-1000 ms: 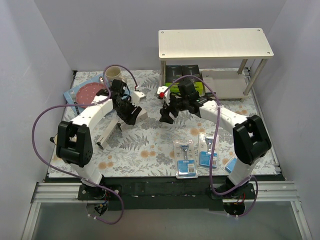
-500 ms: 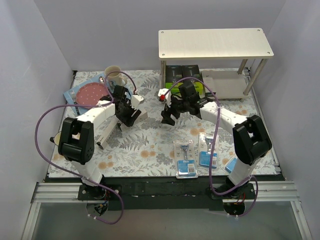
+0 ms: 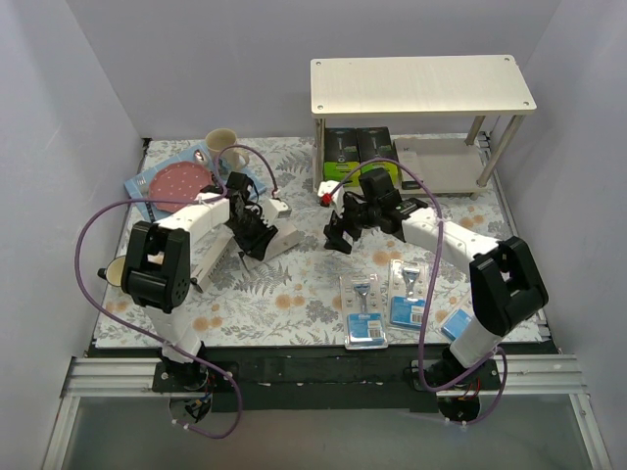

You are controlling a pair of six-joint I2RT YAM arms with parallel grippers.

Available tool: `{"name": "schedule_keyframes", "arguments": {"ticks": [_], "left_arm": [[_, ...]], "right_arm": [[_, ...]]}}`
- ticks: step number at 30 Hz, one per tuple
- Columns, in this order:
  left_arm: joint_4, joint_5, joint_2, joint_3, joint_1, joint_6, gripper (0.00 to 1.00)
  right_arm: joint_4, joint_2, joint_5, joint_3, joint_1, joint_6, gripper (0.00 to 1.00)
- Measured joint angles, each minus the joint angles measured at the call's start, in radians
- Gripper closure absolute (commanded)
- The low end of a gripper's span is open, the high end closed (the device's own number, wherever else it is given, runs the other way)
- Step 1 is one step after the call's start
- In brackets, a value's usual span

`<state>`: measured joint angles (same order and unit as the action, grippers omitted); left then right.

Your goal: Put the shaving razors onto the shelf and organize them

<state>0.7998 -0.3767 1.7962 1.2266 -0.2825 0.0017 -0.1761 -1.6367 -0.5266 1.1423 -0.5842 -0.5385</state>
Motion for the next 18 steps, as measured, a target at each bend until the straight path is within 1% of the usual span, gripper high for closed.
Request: {"name": "schedule_keyframes", "arguments": {"ticks": [4, 7, 11, 12, 13, 14, 16, 18], "left_arm": [[0.137, -0.161, 0.016, 0.057, 0.000, 0.092, 0.78], [0.275, -0.292, 0.069, 0.131, 0.000, 0.153, 0.75], [0.364, -0.376, 0.179, 0.167, -0.002, 0.188, 0.70], [0.382, -0.381, 0.205, 0.167, -0.002, 0.194, 0.68], [0.399, -0.385, 0.229, 0.167, -0.002, 0.200, 0.63], [0.411, -0.389, 0.247, 0.167, -0.002, 0.201, 0.55], [0.429, -0.397, 0.266, 0.167, -0.002, 0.196, 0.49], [0.409, -0.386, 0.266, 0.167, -0.001, 0.183, 0.42]], "right_arm": [[-0.009, 0.021, -0.001, -0.034, 0.009, 0.000, 0.10], [-0.010, 0.037, -0.003, -0.051, 0.014, 0.000, 0.10], [-0.014, 0.054, -0.009, -0.064, 0.019, -0.001, 0.10], [-0.016, 0.058, -0.010, -0.065, 0.020, -0.003, 0.10], [-0.019, 0.062, -0.012, -0.066, 0.021, -0.006, 0.10], [-0.024, 0.066, -0.013, -0.067, 0.021, -0.009, 0.10], [-0.034, 0.074, -0.017, -0.069, 0.021, -0.014, 0.10], [-0.039, 0.082, -0.021, -0.073, 0.021, -0.016, 0.10]]}}
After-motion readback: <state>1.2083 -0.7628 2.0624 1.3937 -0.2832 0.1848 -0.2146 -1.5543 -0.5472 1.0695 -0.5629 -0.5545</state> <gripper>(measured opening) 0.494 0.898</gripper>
